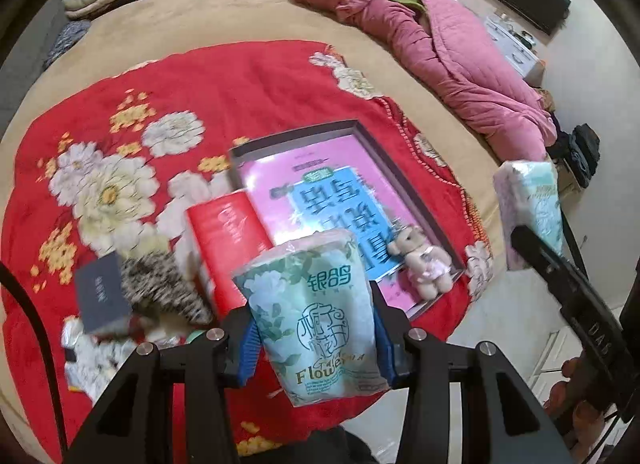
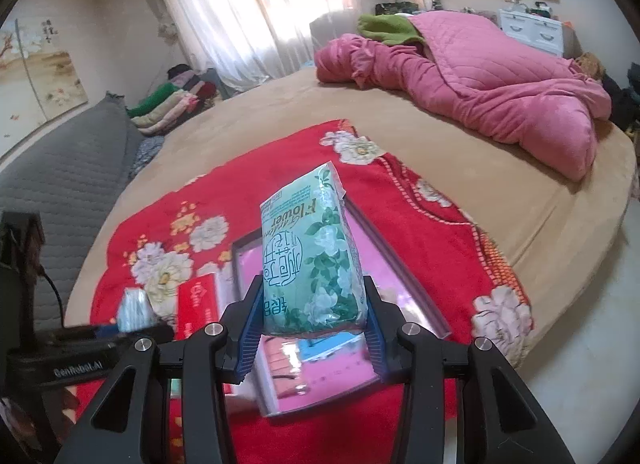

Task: Organize soft objects
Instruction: 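Carry the white pack with the left tool while the right tool carries the green pack over the tray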

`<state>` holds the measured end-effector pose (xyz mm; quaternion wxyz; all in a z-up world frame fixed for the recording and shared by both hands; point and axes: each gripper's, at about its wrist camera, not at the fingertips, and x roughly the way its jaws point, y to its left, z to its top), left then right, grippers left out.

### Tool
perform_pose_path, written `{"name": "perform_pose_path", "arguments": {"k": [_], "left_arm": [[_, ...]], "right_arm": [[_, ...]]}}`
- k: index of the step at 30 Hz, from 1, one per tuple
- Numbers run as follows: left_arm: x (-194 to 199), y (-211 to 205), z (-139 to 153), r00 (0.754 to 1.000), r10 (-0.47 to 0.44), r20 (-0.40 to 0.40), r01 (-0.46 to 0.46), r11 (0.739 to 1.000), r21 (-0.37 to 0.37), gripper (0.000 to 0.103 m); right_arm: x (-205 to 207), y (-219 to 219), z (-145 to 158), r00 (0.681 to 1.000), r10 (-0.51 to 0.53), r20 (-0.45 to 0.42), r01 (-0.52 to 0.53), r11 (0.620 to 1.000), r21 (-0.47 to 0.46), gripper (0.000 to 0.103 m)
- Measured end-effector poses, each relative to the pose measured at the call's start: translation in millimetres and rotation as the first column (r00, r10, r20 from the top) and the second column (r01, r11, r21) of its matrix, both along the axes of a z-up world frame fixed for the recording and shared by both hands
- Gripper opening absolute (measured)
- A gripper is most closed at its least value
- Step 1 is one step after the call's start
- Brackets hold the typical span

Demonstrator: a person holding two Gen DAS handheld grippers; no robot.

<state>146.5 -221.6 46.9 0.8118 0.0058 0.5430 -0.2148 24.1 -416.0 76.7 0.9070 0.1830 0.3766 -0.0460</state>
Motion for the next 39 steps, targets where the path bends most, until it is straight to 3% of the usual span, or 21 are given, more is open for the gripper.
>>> {"name": "perform_pose_path", "arguments": {"k": [6,14,28,39], "left_arm": [[16,-29,-12,0.999,-0.033,-0.007,0.033,0.999,0.011,0.047],[30,-56,-38,0.997,-0.073,-0.035,0.075,0.996,0.051,0.047],[42,-80,-79,0.983,-0.144,-0.112,0.156,0.982,0.103,0.048],[45,-91,-103,0.974,-0.155,-0.167,0.179,0.974,0.141,0.049]], "right_arm": [[9,-13,-12,0.999,0.026,-0.033,-0.027,1.000,-0.017,0.046],[23,-11,-63,0.982,0.091,-0.167,-0.095,0.995,-0.013,0.046],[41,8,-126,0.939,0.147,-0.310,-0.159,0.987,-0.015,0.047],[39,12,-135,0.931,0.147,-0.333,-0.176,0.983,-0.057,0.050]]}}
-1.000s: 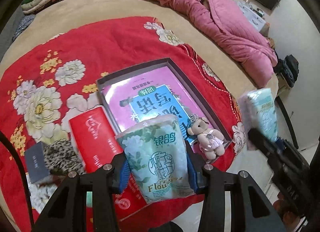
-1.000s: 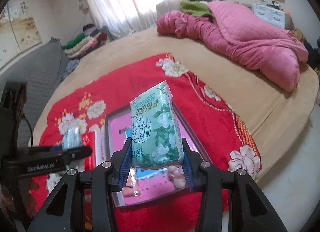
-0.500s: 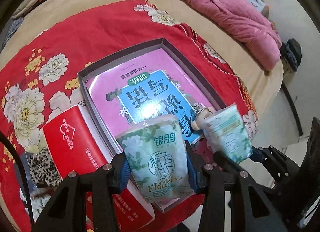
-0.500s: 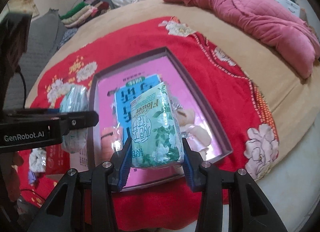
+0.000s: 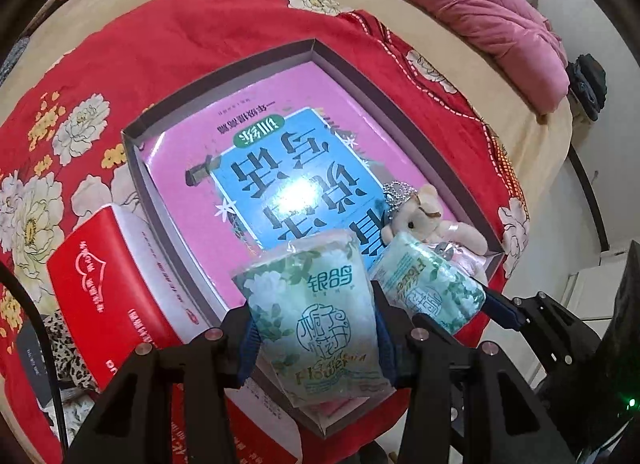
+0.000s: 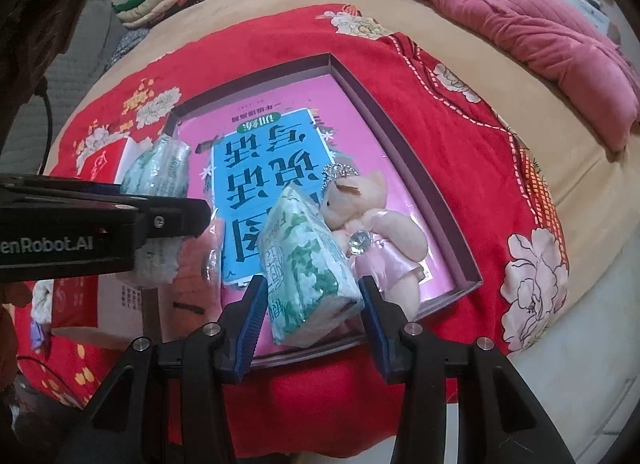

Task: Organize soft objects
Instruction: 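Carry the white pack with the left tool while the right tool carries the green pack over the tray, then open the left tool to drop the white pack in the tray while the right tool releases the green pack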

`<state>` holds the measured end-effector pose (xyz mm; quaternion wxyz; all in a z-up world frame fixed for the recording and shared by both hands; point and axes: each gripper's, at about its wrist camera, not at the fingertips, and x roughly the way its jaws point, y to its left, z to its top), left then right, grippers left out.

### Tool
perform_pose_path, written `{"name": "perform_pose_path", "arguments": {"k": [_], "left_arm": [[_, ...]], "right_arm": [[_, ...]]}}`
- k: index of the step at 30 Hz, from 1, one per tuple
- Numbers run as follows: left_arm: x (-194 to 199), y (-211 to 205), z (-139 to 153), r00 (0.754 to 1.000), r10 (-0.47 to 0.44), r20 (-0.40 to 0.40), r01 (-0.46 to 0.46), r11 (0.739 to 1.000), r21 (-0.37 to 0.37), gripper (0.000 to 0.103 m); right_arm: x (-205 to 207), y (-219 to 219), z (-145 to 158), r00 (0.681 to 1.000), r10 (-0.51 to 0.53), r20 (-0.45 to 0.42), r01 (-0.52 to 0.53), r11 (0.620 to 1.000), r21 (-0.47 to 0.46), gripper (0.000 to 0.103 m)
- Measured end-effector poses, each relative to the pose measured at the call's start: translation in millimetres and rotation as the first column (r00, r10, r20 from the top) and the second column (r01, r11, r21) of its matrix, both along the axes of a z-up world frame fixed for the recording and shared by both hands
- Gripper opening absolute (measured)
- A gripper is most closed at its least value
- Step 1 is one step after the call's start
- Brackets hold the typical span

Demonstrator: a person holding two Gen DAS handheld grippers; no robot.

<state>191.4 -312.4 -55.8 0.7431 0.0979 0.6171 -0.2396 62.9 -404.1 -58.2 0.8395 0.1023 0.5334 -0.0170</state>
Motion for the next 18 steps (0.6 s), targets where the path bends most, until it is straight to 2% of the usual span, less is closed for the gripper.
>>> {"name": "perform_pose_path", "arguments": {"k": [9,14,18], "left_arm": [[0,-6,-13,0.999,-0.029,-0.034,0.030,0.999,0.033,0.050],[-2,-7,-17,0.999,-0.046,-0.026,0.047,0.998,0.045,0.052],[-2,-7,-21,0.998,-0.051,-0.032,0.052,0.998,0.041,0.058]], "right_arm": [[-12,2,14,0.999,0.015,0.028,-0.014,0.999,-0.049,0.058],[-19,-3,25,0.999,-0.010,0.047,0.013,0.999,-0.052,0.058],[-23,-4,33,0.998,-0.019,0.063,0.022,0.998,-0.051,0.058]]}}
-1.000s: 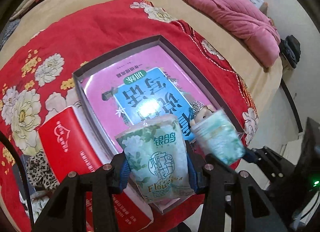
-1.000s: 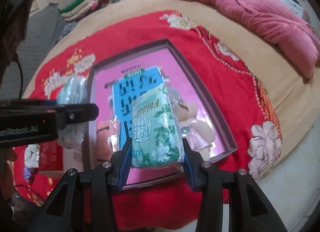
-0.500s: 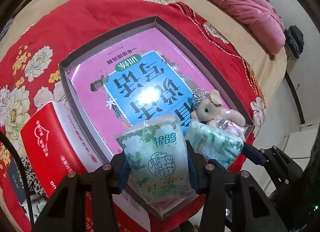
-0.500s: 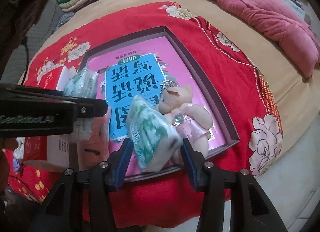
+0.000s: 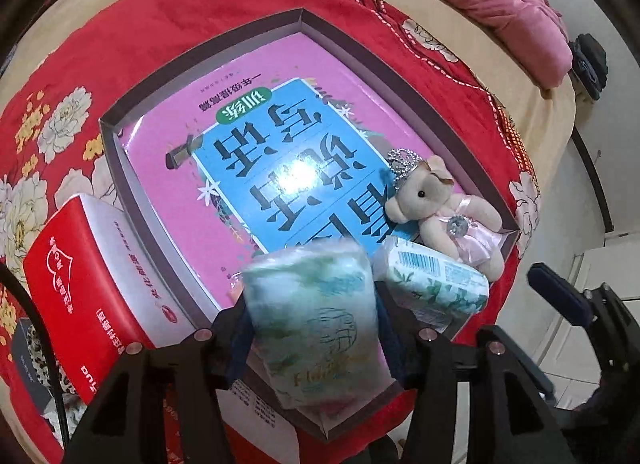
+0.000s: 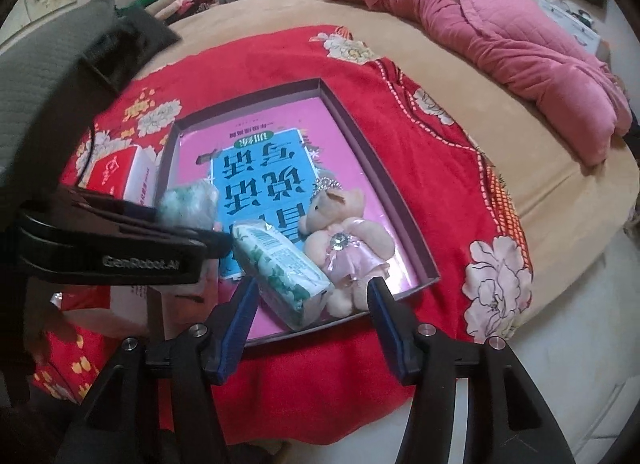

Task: Organize soft objects
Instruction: 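Open the left tool to drop the white pack in the tray while the right tool releases the green pack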

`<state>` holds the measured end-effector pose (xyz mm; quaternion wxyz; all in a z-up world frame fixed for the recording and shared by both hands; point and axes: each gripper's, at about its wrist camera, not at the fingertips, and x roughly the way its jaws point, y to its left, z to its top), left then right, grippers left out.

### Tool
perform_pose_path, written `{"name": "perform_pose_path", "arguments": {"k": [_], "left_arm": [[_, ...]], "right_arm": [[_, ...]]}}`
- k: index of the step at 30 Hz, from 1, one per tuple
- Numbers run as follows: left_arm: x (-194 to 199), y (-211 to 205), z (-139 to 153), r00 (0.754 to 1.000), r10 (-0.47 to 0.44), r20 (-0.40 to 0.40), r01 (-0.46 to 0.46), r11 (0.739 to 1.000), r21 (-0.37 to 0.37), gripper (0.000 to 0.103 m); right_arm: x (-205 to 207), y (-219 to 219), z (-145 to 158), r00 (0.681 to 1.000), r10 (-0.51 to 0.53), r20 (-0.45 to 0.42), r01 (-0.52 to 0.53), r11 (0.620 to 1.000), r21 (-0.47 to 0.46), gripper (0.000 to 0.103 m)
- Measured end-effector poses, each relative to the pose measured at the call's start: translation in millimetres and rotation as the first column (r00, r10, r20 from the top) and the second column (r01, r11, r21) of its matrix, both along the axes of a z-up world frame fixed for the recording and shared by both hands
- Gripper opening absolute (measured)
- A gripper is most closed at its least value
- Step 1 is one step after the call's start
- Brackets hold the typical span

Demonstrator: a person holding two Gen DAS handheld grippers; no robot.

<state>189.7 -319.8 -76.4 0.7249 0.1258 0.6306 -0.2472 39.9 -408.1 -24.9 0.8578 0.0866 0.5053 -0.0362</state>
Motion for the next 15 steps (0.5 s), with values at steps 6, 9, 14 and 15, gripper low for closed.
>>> {"name": "perform_pose_path", "arguments": {"k": [6,9,14,15], "left_arm": [[-1,1,3,1.000,0.006,-0.011,-0.006,1.000,-0.024,0.068],[-2,4,8,1.000,0.014,-0.001,-0.014,0.999,-0.029,0.068],[-7,15,27,0.999,0.041,0.031,-0.040,0.998,-0.046,0.072],[-8,17,32,0.998,0.043,0.040,-0.041,0.998,-0.047,0.079]], "right_arm": [[-5,-3,10,1.000,-0.013,0.017,0.013,1.000,-0.005,0.058],[-5,-3,13,1.000,-0.017,0.020,0.018,1.000,-0.010,0.058],[-10,-1,21,0.999,-0.021,0.033,0.022,0.999,-0.034,0.067],[-12,0,24,0.999,-0.023,0.040,0.025,0.999,-0.044,0.072]]}}
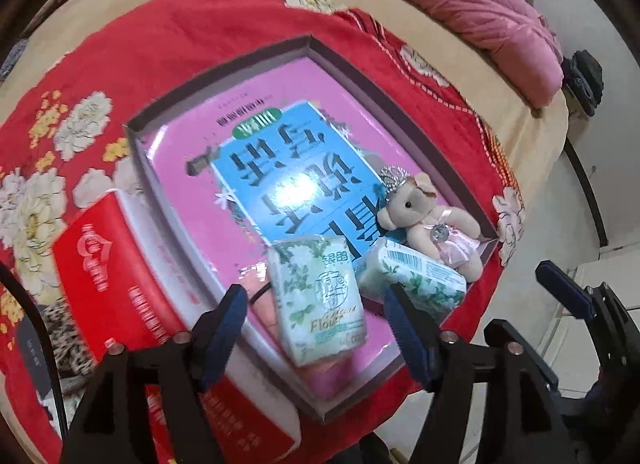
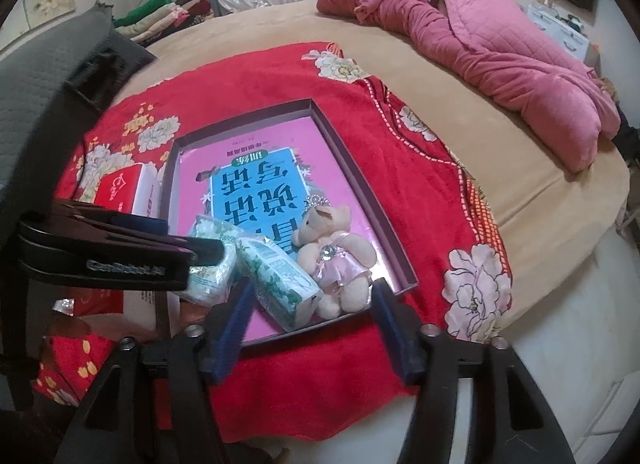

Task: Organize soft objects
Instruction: 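Open the left tool to drop the white pack in the tray while the right tool releases the green pack, then move both tools back over the pile of soft items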

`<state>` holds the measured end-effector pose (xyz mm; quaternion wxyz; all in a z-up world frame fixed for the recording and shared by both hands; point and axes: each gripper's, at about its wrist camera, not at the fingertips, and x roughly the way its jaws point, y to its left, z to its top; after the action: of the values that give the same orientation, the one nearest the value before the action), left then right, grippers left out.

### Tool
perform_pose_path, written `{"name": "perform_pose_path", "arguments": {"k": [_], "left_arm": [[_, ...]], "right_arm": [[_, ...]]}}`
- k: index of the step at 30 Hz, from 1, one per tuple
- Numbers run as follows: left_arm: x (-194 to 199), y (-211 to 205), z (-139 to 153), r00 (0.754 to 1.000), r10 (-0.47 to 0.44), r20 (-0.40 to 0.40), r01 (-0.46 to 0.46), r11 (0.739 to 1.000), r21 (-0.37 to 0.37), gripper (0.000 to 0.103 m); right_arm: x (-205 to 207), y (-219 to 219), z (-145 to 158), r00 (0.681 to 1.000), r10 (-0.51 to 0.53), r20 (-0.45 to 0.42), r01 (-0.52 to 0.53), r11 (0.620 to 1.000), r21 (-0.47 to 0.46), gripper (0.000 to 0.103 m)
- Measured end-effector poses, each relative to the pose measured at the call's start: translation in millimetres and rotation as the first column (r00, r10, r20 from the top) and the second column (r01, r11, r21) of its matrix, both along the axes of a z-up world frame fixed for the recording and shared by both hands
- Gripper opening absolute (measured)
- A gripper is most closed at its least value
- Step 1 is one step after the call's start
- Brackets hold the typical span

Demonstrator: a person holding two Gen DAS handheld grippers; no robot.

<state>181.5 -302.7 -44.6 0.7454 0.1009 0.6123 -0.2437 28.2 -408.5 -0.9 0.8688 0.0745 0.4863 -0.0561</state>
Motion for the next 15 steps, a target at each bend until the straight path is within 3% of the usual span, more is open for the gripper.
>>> {"name": "perform_pose_path", "arguments": {"k": [6,11,15], "left_arm": [[-14,21,31,0.998,0.019,0.061,-0.017,0.999,-0.029,0.082],[-32,45,57,0.982,0.050,0.181,-0.057,0.998,0.031,0.082],[-46,67,74,0.968,0.082,0.236,-0.092,0.995,0.032,0.082]], "right_arm": [[-4,6,16,0.999,-0.006,0.035,0.007,1.000,-0.023,0.073],[-7,19,30,0.998,0.005,0.060,-0.001,0.998,-0.057,0.074],[-8,30,40,0.996,0.017,0.085,-0.012,0.998,-0.058,0.074]]}}
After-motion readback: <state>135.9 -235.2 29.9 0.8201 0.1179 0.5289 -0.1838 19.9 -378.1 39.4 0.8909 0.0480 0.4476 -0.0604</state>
